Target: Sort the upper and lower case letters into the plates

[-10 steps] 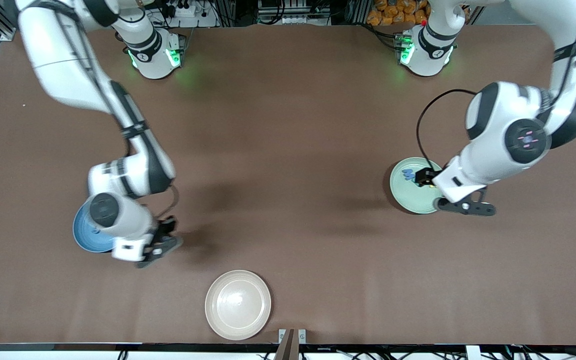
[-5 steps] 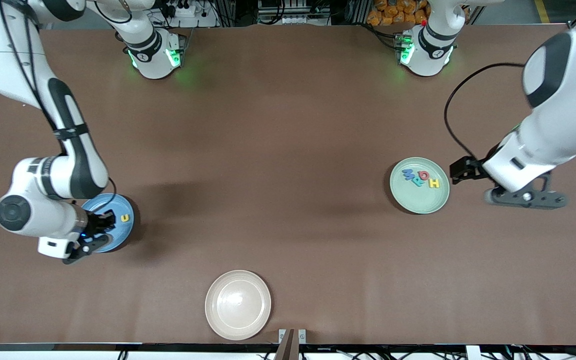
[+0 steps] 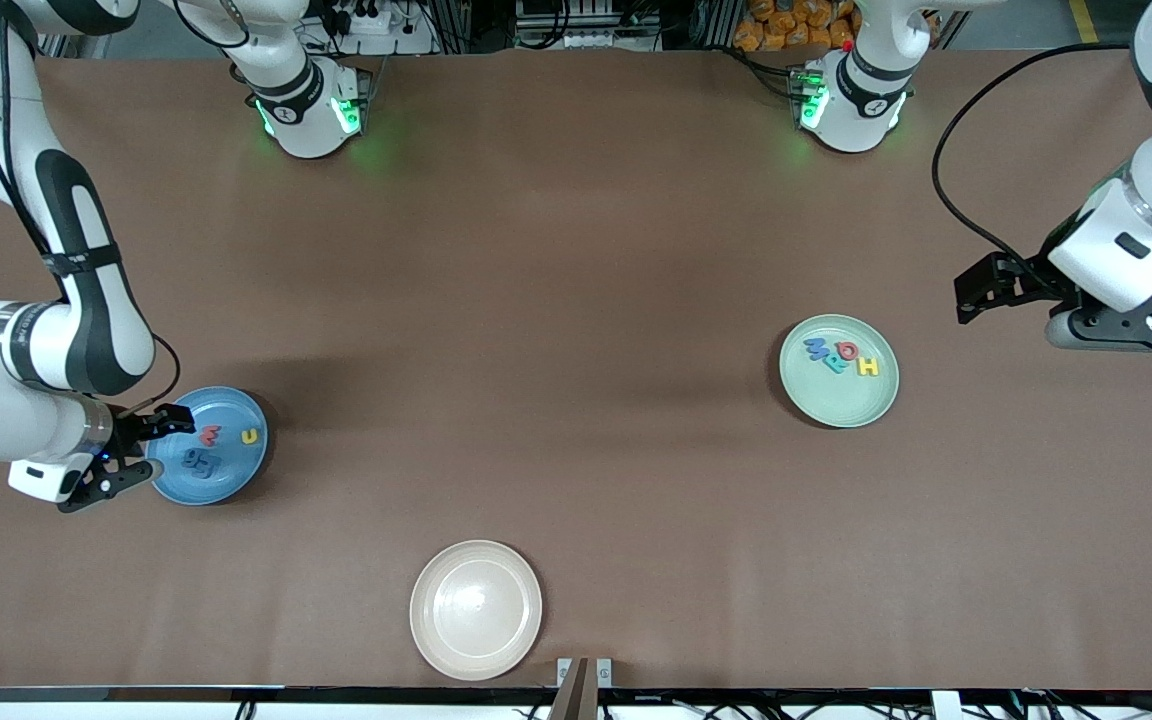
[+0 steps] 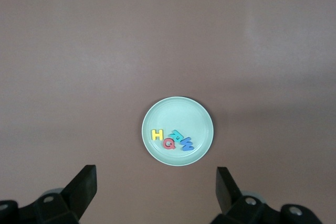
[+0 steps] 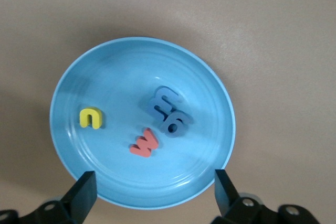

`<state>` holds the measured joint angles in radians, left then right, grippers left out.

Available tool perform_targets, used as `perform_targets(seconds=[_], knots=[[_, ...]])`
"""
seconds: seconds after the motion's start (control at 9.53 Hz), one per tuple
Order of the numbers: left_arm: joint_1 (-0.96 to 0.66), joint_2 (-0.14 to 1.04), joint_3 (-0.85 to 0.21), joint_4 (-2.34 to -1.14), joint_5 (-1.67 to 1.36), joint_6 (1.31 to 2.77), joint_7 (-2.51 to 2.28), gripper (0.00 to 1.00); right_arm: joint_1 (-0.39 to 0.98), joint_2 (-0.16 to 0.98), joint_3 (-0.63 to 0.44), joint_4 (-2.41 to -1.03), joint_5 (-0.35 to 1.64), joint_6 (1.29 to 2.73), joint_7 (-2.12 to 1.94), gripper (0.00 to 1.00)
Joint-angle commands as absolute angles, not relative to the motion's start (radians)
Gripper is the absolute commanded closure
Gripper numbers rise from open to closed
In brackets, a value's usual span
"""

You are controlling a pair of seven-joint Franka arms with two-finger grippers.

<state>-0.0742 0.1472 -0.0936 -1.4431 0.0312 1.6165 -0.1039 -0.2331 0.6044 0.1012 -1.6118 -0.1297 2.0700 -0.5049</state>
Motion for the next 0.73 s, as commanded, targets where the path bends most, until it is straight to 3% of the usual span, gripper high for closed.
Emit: perform_targets(seconds=[0.0,0.31,0.63], knots=[[-0.066,0.14,-0.097,-1.448,0.015,1.602,-0.123,0.0,-0.241,0.493,0.118,-1.769,-0.114,2.091,-0.473,0.0],[-0.066,0.141,-0.095,-1.448,0.017,1.58,-0.123,0.0,-0.177,0.248,0.118,-2.071,-0.114,2.157,-0.364,0.0],[-0.06,0.14,-0.1,-1.447,0.014,1.572,-0.121,0.0,-0.026,0.111,0.12,-2.121,-0.114,2.076,-0.238,0.0]])
